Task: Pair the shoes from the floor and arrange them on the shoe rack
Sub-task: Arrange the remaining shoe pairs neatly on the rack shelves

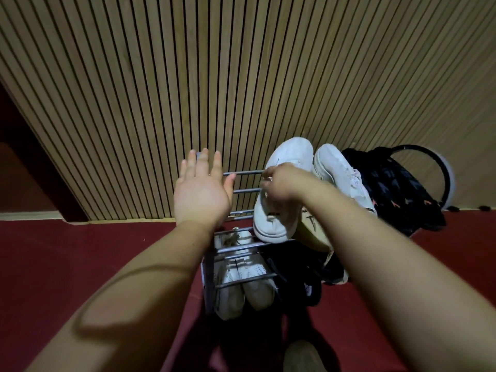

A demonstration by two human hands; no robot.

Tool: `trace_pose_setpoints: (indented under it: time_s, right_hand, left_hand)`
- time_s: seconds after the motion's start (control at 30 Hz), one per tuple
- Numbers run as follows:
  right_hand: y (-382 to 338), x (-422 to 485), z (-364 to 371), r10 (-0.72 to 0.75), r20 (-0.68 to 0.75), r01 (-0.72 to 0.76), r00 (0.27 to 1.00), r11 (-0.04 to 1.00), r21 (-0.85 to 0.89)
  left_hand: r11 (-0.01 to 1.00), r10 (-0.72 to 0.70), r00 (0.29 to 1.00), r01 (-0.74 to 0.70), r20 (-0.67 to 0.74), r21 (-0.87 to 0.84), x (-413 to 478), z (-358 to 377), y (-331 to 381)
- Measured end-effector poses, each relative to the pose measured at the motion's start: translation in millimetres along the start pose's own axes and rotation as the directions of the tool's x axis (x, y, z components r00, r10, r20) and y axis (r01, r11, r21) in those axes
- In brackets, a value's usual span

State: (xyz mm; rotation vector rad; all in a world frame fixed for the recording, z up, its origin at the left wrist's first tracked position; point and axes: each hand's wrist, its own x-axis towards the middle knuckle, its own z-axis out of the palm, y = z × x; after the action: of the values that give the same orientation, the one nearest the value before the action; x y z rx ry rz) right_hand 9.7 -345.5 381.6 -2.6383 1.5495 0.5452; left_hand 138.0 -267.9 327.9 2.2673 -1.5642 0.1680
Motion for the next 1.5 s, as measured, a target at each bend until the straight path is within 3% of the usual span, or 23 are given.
trace_pose_setpoints:
  time_s: [0.07, 0.13, 0.27, 0.4, 0.6, 0.67, 0.77, 0.87, 0.93, 1.07, 1.17, 1.23, 1.3, 1.37, 1.4, 1.5]
  right_hand:
    - [-13.7, -1.1, 25.0, 0.115, 0.040, -0.121, 0.993, 0.978, 0.171]
    - [-18.3, -3.1, 47.4, 0.194, -0.007, -0.185, 0.981, 0.944, 0.273]
    - [-16.0, -10.9, 61.6, 0.189, -0.325, -0.097, 0.927, 0.955, 0.279]
    - [27.2, -19.2, 57.0, 0.169, -0.420, -0.092, 0.892, 0.976, 0.198]
    - [55.7, -37.9, 65.8, 0.064, -0.260, 0.032, 0.964, 0.936, 0.351]
    - [59.2, -41.9, 64.6, 0.217, -0.277, -0.086, 0.936, 0.904, 0.419]
    - [82.8, -49.0, 73.0, 0.525, -0.247, -0.320, 0.814, 0.761, 0.565]
    - [108.3, -52.1, 95.9, 0.556, -0.096, -0.342, 0.826, 0.630, 0.697]
    - [114.5, -51.6, 102.0, 0.535, -0.121, -0.300, 0.836, 0.630, 0.716]
    - [119.5, -52.4, 100.3, 0.495, -0.212, -0.291, 0.842, 0.750, 0.594]
    - [127.0, -57.6, 110.8, 0.459, -0.251, -0.258, 0.852, 0.786, 0.561]
    - [128.4, -59.5, 118.1, 0.438, -0.302, -0.209, 0.847, 0.795, 0.570]
    - [129.6, -58.9, 121.4, 0.434, -0.342, -0.160, 0.834, 0.782, 0.602]
    - [132.9, -55.5, 121.0, 0.422, -0.337, -0.126, 0.842, 0.760, 0.637]
    - [134.7, -53.4, 121.2, 0.416, -0.329, -0.116, 0.847, 0.750, 0.651]
    - [135.8, -51.4, 124.7, 0.409, -0.337, -0.094, 0.848, 0.742, 0.664]
  left_hand:
    - [1.000, -0.002, 1.000, 0.002, 0.003, -0.004, -0.8, -0.6, 0.5]
    - [1.000, 0.002, 1.000, -0.002, -0.001, -0.001, -1.5, -0.6, 0.6]
    - [1.000, 0.012, 1.000, -0.012, -0.014, 0.014, -1.3, -0.3, -0.3]
    - [1.000, 0.012, 1.000, -0.012, -0.010, 0.012, -1.4, -0.1, -1.0]
    - [1.000, 0.015, 1.000, -0.015, -0.004, 0.023, -1.6, -2.2, -1.0]
    - [1.000, 0.017, 1.000, -0.017, 0.000, 0.022, -2.2, -3.3, -0.9]
    - [0.999, 0.028, 1.000, -0.028, -0.007, 0.028, -2.4, -3.2, -1.7]
    - [0.998, 0.058, 0.998, -0.058, -0.016, 0.040, -1.0, -2.3, -2.0]
    - [0.995, 0.065, 0.997, -0.062, -0.029, 0.077, 1.0, -1.1, -2.7]
    - [0.978, 0.056, 0.998, -0.052, -0.016, 0.204, 3.6, 0.6, 1.5]
    - [0.970, -0.017, 1.000, 0.021, -0.019, 0.241, -2.9, -2.4, 12.1]
    - [0.982, 0.046, 0.999, -0.040, -0.024, 0.187, -20.6, -4.2, 29.5]
    - [0.996, 0.086, 0.990, -0.083, 0.114, -0.033, -39.3, -3.9, 59.7]
    - [0.948, 0.060, 0.913, 0.074, 0.403, -0.309, -46.0, 2.3, 94.6]
    - [0.909, 0.062, 0.873, 0.151, 0.484, -0.389, -45.1, 8.3, 110.0]
    - [0.891, 0.013, 0.877, 0.207, 0.480, -0.403, -40.7, 28.1, 143.2]
